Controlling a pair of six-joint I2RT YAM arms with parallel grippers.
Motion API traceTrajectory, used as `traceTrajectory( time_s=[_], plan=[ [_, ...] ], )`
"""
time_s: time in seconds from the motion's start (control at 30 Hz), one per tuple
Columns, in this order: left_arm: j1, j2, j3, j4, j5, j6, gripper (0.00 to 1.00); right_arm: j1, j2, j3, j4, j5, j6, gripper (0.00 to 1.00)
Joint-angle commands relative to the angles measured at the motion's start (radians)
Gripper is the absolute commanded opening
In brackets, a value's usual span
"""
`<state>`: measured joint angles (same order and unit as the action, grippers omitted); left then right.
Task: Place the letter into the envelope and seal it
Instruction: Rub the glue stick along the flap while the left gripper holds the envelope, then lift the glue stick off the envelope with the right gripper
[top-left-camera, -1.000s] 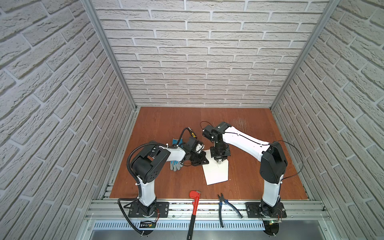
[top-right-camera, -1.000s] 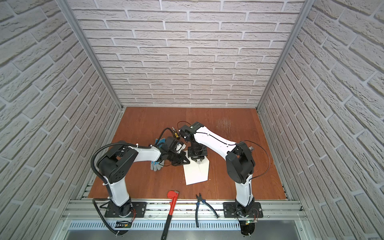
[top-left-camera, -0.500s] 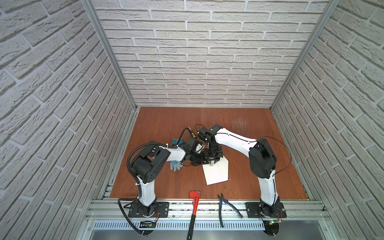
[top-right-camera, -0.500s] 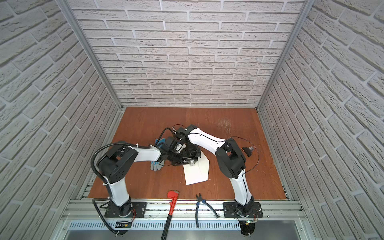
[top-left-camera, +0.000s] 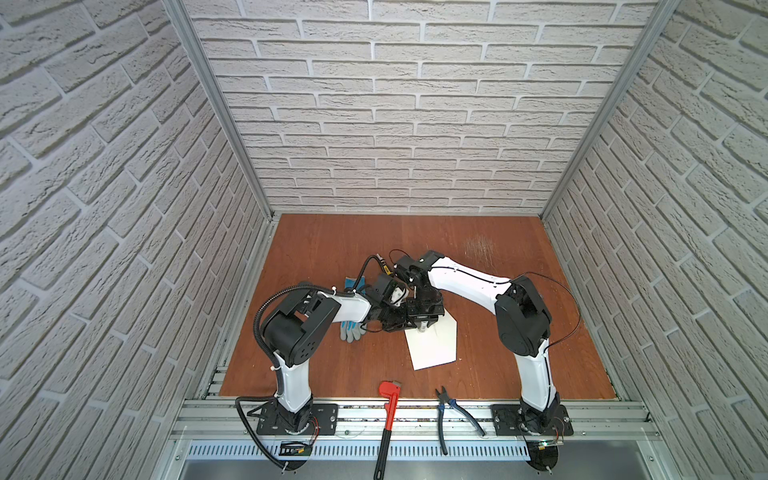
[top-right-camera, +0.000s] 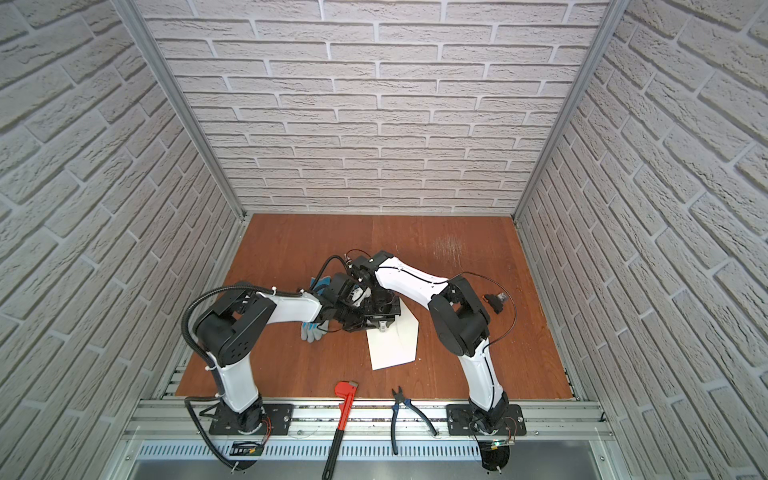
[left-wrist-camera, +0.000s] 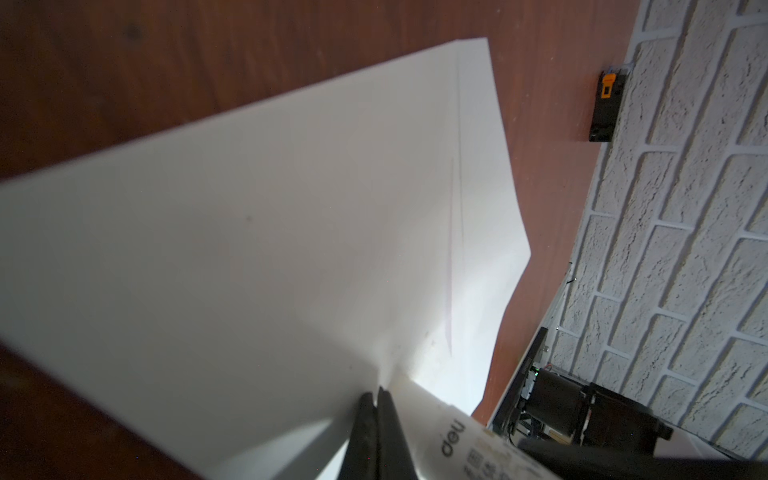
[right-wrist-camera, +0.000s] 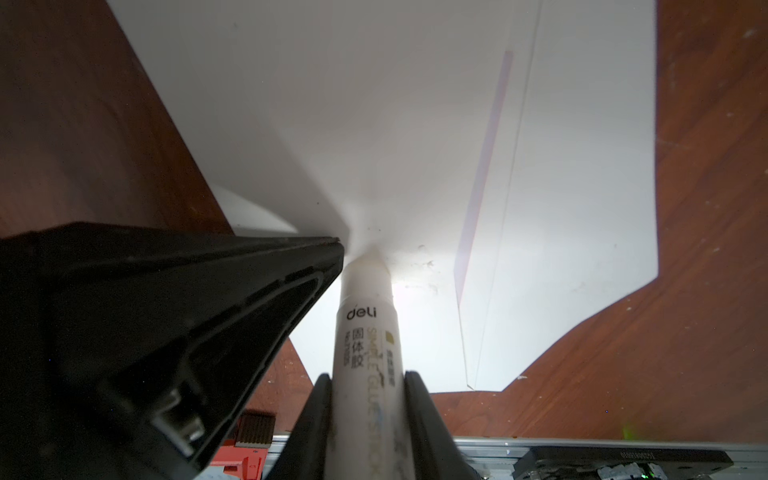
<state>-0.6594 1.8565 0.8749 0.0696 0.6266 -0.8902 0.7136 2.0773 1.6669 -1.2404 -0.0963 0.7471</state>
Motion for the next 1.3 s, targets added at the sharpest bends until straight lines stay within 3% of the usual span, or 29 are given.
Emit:
traceTrajectory(
  time_s=[0.0,0.8,1.27],
  plan=[
    [0.017,0.038,-0.031,-0.125,-0.076,0.023,0.0,-0.014,0.053,-0.072,-0.018,0.129,0.003,0.05],
    [0.017,0.046,-0.032,-0.123,-0.072,0.022,0.0,-0.051,0.035,-0.112,-0.008,0.155,-0.004,0.05],
    [0.018,0.058,0.001,-0.207,-0.116,0.074,0.0,-0.057,-0.265,-0.062,-0.128,0.207,-0.046,0.05]
  ],
)
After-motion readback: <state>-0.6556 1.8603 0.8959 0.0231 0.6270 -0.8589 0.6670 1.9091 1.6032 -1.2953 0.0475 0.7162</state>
